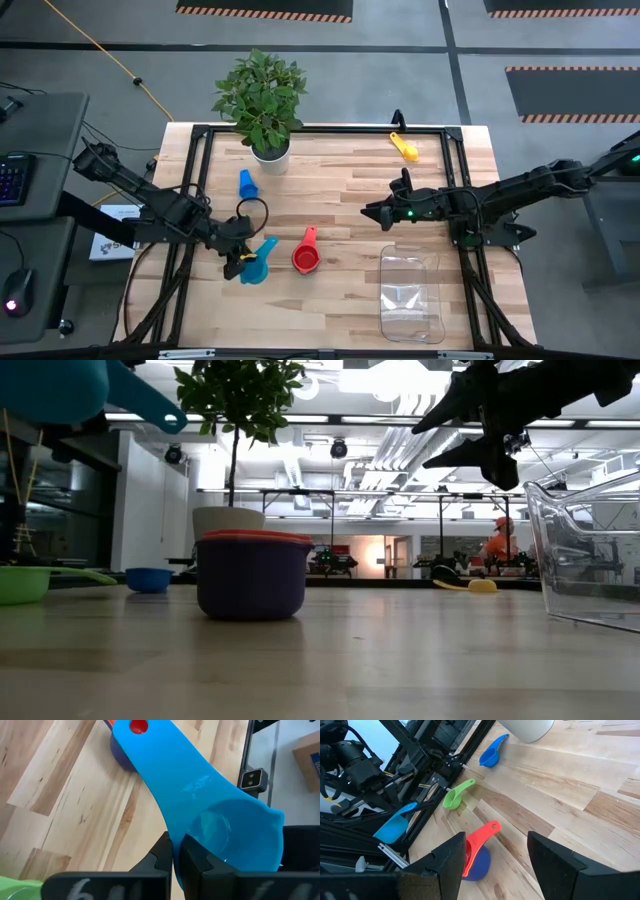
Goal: Nest measuring cups in basket
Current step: Stack the light blue measuring cup on top of the red measuring cup
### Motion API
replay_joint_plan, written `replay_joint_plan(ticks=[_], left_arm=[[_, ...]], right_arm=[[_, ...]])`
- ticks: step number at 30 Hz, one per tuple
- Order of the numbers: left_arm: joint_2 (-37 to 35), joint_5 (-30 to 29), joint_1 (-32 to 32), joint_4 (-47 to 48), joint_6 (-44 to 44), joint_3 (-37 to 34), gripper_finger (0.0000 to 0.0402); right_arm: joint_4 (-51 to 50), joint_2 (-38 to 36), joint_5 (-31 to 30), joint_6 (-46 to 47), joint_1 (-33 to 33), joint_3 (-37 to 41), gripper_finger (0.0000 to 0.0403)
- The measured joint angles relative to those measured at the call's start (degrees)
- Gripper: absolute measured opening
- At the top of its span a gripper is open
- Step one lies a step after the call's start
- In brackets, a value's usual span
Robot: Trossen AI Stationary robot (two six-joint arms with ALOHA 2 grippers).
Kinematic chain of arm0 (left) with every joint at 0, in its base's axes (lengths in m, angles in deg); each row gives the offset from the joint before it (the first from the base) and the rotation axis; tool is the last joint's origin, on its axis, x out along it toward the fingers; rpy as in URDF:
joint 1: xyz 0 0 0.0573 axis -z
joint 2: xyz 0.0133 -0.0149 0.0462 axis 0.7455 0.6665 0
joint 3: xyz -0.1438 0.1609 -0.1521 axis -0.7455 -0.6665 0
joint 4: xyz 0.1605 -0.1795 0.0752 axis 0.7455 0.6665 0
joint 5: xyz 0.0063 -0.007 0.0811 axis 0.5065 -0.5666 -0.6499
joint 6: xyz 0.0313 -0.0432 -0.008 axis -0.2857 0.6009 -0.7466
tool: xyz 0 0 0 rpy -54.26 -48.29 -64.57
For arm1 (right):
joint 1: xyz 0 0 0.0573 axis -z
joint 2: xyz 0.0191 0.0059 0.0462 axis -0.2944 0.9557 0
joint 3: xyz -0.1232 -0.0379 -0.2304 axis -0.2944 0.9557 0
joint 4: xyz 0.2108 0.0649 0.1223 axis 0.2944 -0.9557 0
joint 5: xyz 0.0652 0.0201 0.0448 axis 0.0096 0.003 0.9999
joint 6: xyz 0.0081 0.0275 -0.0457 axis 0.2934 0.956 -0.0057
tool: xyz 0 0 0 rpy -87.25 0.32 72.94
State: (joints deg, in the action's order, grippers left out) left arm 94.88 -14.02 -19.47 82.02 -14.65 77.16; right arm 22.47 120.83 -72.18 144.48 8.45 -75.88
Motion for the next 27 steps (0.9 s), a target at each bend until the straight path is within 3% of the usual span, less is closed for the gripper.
replay_joint_plan(ticks=[6, 17, 21, 27], left_arm=[[0.00, -0.56, 0.00, -0.04, -0.57, 0.00, 0.0004], [1.09, -2.09, -2.70, -0.16, 3.45, -0.02, 0.0004], [3.36, -3.70, -4.18, -1.84, 3.88, -0.04, 0.0004], [8.61, -5.19, -8.39, -4.20, 2.28, 0.73, 0.0004]], right_arm=[[-0.01, 0.00, 0.01, 0.51, 0.00, 0.00, 0.0204], [1.21, 0.05, -0.02, 16.09, 0.00, 0.00, 0.0204], [7.67, 3.01, -1.21, 17.36, 0.00, -0.04, 0.0204], [26.92, 13.84, -0.87, 18.07, 0.00, -0.14, 0.0204]])
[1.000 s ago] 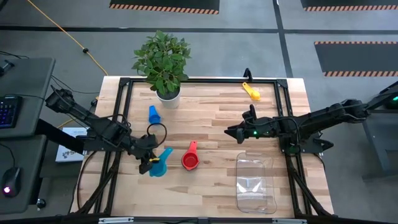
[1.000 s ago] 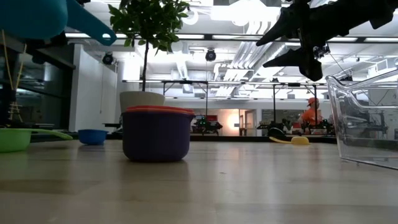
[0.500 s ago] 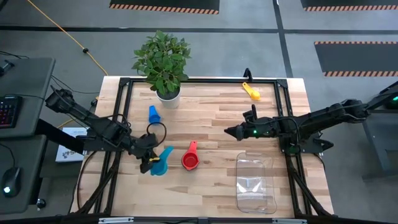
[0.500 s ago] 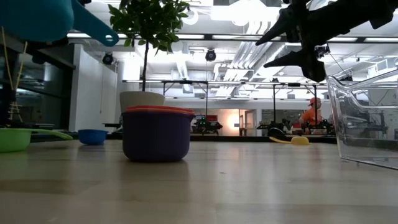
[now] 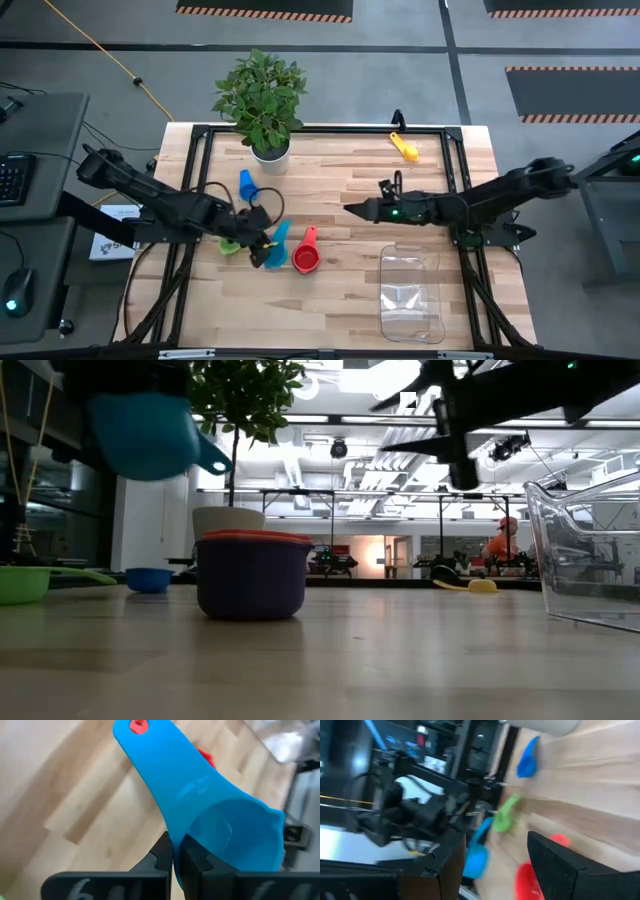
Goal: Nest measuring cups in basket
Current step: Stack the light blue measuring cup on top of the red measuring cup
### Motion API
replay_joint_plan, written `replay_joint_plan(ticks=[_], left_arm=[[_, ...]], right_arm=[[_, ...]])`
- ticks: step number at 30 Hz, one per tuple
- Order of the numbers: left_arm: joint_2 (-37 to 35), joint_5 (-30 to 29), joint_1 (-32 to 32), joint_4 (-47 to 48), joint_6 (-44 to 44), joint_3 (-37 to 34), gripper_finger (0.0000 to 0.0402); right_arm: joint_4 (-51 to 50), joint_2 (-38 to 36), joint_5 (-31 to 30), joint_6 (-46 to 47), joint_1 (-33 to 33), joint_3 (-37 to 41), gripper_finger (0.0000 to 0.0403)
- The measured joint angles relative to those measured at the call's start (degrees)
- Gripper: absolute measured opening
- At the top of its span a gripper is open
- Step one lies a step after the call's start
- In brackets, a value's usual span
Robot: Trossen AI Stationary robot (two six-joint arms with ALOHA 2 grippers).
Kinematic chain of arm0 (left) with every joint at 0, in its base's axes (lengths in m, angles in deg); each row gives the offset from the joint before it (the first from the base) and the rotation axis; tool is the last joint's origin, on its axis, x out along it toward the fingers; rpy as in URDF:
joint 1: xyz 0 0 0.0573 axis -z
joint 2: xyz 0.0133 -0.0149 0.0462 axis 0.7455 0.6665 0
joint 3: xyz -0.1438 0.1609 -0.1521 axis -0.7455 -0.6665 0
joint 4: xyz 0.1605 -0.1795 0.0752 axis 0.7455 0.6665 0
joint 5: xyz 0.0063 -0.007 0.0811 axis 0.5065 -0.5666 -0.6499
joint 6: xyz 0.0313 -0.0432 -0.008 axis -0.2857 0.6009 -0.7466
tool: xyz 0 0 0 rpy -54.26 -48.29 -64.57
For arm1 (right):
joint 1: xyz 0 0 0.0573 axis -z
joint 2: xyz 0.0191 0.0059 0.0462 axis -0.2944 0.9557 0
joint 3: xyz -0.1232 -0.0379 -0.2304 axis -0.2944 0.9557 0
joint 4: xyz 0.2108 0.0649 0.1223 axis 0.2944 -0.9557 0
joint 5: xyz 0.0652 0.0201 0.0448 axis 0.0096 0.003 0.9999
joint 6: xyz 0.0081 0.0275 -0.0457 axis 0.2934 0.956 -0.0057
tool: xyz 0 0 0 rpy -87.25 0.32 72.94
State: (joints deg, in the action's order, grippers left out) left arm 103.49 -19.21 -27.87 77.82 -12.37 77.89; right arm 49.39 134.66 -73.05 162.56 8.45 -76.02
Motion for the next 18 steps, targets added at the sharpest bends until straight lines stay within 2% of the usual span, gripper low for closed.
replay_joint_plan(ticks=[4, 13, 18], left_arm=[[3.78, -1.28, -3.10, -0.33, -3.81, 2.81, 0.0004], [10.77, -3.92, -6.27, -0.20, -11.42, 8.46, 0.0004], [12.43, -4.20, -6.32, -2.39, -12.43, 8.82, 0.0003]], right_arm=[[5.29, 8.09, 1.56, -0.01, 0.00, -3.96, 0.0204], [4.52, 21.77, 5.30, 4.40, 1.19, -16.28, 0.0204], [0.38, 25.68, 7.11, 5.30, 1.96, -21.66, 0.0204]])
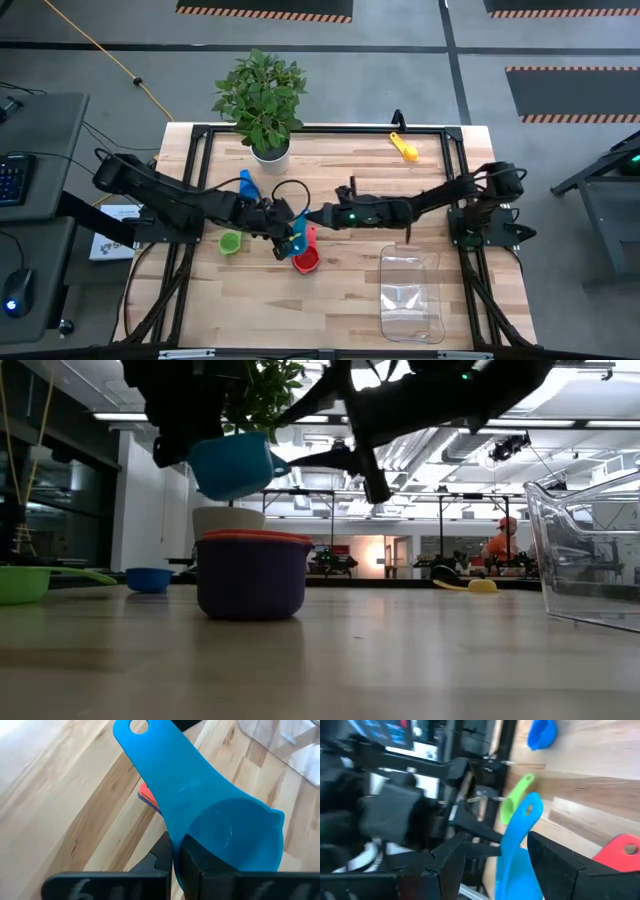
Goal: Nest measuring cups in basket
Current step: Stack the light blue measuring cup on top of the red measuring cup
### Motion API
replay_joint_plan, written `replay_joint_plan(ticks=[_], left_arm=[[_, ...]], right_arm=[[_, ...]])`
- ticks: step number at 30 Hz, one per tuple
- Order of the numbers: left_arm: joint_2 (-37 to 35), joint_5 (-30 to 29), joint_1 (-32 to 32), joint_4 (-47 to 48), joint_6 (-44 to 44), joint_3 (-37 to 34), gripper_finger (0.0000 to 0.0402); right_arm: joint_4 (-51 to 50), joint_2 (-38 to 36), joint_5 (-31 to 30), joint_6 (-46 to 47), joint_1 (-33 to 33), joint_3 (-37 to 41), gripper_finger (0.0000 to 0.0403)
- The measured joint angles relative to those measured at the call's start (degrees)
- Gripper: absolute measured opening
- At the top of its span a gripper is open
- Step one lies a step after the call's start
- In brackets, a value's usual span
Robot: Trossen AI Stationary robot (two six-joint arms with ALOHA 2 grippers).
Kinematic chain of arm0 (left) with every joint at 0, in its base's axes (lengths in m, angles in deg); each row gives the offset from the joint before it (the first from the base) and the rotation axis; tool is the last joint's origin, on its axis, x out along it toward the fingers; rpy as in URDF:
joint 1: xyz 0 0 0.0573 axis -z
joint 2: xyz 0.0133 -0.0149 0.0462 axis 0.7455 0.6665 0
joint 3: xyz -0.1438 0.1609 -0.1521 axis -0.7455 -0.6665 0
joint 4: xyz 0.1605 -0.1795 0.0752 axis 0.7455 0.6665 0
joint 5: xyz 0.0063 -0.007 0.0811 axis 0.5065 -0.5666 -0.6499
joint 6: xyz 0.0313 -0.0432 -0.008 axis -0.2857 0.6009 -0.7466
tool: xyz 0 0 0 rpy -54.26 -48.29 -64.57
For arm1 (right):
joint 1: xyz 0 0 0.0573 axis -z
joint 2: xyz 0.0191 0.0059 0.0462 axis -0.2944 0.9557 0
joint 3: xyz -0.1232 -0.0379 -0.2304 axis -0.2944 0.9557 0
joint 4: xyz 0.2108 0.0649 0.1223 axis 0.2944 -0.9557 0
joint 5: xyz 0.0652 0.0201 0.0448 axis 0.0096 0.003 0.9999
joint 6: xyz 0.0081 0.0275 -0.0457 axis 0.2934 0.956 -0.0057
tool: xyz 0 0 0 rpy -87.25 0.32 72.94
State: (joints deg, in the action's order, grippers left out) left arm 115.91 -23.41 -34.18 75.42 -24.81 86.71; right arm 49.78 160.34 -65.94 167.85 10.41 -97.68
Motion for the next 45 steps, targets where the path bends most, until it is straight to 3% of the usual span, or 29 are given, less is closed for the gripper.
replay_joint_plan(ticks=[6, 11, 14, 21, 27, 32, 37, 39, 41, 45], left_arm=[[-0.03, -0.66, 0.00, -1.64, -0.13, 0.00, 0.0003], [-0.03, -0.68, -0.02, -2.47, -0.50, 0.00, 0.0003], [-0.03, -2.17, 0.00, -2.43, -0.02, 0.00, 0.0004], [0.00, -3.23, -0.02, -2.50, -0.53, -0.02, 0.0030], [-0.82, 1.16, -0.46, -1.49, -1.78, -0.02, 0.0077], [-6.86, 2.93, -0.34, 4.95, -1.44, -0.11, 0.0122], [-15.98, -6.28, 2.70, 6.02, -1.35, -0.08, 0.0146], [-19.27, -10.72, 4.23, 5.54, -1.53, -0.02, 0.0151], [-22.36, -14.88, 5.82, 5.10, -2.32, -0.07, 0.0153], [-26.57, -21.61, 9.13, 2.51, -6.31, -0.13, 0.0154]], right_arm=[[-10.25, 1.84, 1.47, -0.44, 0.07, -5.86, 0.0204], [-12.99, 1.88, -1.33, -1.01, 0.07, -8.41, 0.0185], [-15.39, 1.88, -1.46, -1.05, 0.07, -9.37, 0.0147], [-18.25, 1.82, -1.54, -1.46, 0.03, -10.22, 0.0011], [-22.37, 0.69, -0.34, -4.51, 0.73, -10.13, 0.0004], [-30.29, -3.69, 0.74, -8.91, 1.18, -10.06, 0.0003], [-32.24, -7.43, 8.10, -15.65, -0.16, -5.77, 0.0002], [-27.78, -8.19, 9.37, -14.39, -0.94, -1.25, 0.0001], [-15.12, -8.76, 9.31, -12.02, -2.14, 4.36, 0.0001], [14.41, -5.45, 0.50, -5.35, -5.02, 13.61, 0.0001]])
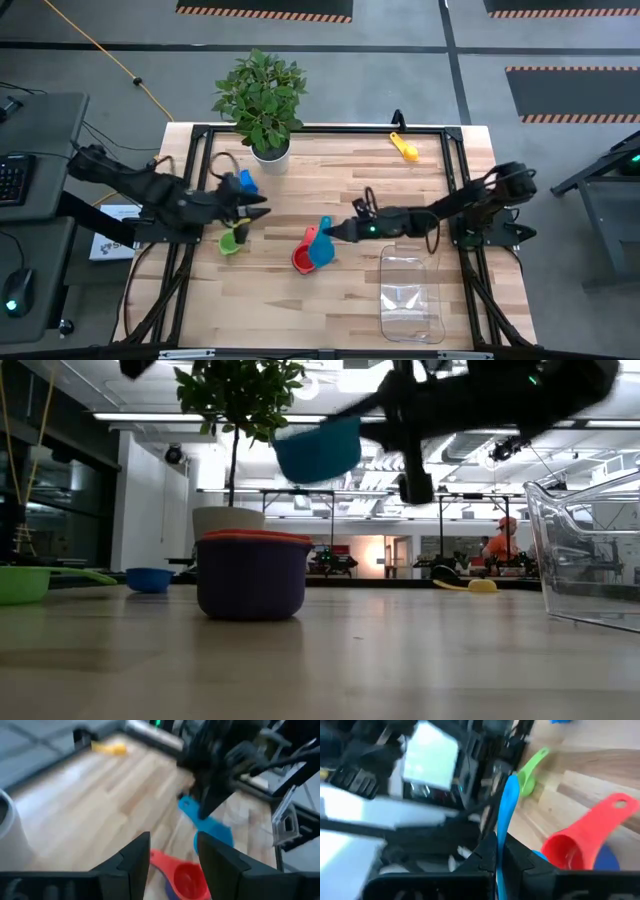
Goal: Nest measuring cups in basket
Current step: Stack the light blue measuring cup on top of the red measuring cup
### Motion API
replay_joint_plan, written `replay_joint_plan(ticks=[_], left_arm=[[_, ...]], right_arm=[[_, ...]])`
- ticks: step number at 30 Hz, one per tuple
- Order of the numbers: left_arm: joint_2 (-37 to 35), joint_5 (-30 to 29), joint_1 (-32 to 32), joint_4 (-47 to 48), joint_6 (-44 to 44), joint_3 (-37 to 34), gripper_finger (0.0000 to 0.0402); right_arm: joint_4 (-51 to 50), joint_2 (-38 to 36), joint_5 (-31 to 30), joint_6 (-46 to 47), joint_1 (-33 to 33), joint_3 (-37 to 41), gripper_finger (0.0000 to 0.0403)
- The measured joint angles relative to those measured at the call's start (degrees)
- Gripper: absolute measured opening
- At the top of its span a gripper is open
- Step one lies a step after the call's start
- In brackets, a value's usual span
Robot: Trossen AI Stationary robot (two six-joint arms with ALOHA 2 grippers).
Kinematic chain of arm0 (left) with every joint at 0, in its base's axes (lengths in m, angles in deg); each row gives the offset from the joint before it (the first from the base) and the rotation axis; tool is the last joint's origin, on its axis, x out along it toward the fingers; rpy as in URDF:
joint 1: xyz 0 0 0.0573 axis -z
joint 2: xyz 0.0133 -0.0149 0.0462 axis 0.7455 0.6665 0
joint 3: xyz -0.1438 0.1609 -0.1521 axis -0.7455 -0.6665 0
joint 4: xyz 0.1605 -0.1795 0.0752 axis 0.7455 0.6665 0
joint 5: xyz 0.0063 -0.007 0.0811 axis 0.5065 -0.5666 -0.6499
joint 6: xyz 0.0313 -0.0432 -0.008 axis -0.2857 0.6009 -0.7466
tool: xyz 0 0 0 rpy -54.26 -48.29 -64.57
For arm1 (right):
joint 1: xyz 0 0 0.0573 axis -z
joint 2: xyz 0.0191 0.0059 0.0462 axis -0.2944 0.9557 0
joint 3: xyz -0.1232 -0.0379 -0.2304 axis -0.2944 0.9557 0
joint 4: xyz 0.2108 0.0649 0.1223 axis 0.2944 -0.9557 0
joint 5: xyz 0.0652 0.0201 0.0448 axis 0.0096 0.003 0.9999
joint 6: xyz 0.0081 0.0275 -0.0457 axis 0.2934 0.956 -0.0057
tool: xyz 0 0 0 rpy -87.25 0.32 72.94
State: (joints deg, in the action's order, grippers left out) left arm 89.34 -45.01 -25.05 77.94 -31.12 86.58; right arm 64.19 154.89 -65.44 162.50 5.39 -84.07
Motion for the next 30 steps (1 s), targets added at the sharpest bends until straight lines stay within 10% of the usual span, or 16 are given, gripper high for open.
replay_joint_plan(ticks=[4, 14, 30], left_arm=[[-2.10, -5.01, 2.32, -2.77, -5.10, 0.02, 0.0154], [-2.69, -7.37, 2.76, -3.33, -6.05, 0.07, 0.0154], [-2.66, -5.04, 2.76, -3.19, -5.61, 0.07, 0.0154]], right_arm=[[9.55, 6.23, -6.04, 4.48, -1.70, 0.08, 0.0001], [9.83, 19.59, 3.43, 2.59, -0.46, -12.12, 0.0000], [11.88, 19.75, 10.25, -0.70, 3.50, -11.88, 0.0000]])
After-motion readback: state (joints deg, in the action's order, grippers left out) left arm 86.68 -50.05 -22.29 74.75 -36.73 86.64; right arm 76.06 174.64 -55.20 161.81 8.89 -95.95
